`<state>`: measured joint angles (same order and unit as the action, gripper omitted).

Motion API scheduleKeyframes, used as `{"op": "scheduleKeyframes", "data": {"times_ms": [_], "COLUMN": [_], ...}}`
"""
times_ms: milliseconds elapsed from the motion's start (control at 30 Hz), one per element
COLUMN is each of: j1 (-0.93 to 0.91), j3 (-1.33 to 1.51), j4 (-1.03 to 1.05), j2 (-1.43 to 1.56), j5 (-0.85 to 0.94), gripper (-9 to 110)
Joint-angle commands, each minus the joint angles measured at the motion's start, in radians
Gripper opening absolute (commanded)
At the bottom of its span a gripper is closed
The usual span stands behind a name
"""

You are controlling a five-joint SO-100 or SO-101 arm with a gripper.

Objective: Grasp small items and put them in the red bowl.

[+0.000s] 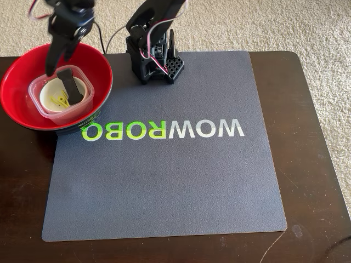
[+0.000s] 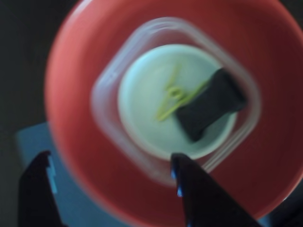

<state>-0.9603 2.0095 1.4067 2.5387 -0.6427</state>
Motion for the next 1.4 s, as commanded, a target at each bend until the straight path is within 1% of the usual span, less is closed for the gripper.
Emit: {"op": "scheduleKeyframes", "data": {"times_ms": [0, 100, 133, 167, 233, 267, 300, 367, 433, 500, 600, 633, 733, 867, 1100, 1267, 1367], "j1": [0.357, 0.655, 0.724, 0.784, 0.831, 0.839, 0.848, 0.864, 0.884, 0.917, 0.966, 0.976, 0.950, 0.951, 1.019, 0.920, 0.927], "j3": [-0.071, -0.129, -0.133, -0.118, -0.031, 0.044, 0.123, 0.287, 0.453, 0.580, 0.785, 0.824, 0.882, 0.884, 0.930, 1.019, 1.017], "j4": [0.015, 0.012, 0.009, -0.002, -0.072, -0.137, -0.209, -0.353, -0.480, -0.483, -0.414, -0.388, -0.405, -0.393, -0.387, -0.394, -0.387], "j2": [0.150, 0.146, 0.124, 0.101, 0.057, 0.049, 0.049, 0.087, 0.196, 0.353, 0.698, 0.758, 0.755, 0.755, 0.755, 0.755, 0.755], "j5": [0.135, 0.261, 0.298, 0.313, 0.327, 0.327, 0.318, 0.318, 0.345, 0.394, 0.370, 0.364, 0.383, 0.437, 0.563, 0.667, 0.699], "gripper": [32, 29, 28, 22, 11, 2, 0, 0, 0, 0, 0, 0, 0, 0, 1, 0, 0]}}
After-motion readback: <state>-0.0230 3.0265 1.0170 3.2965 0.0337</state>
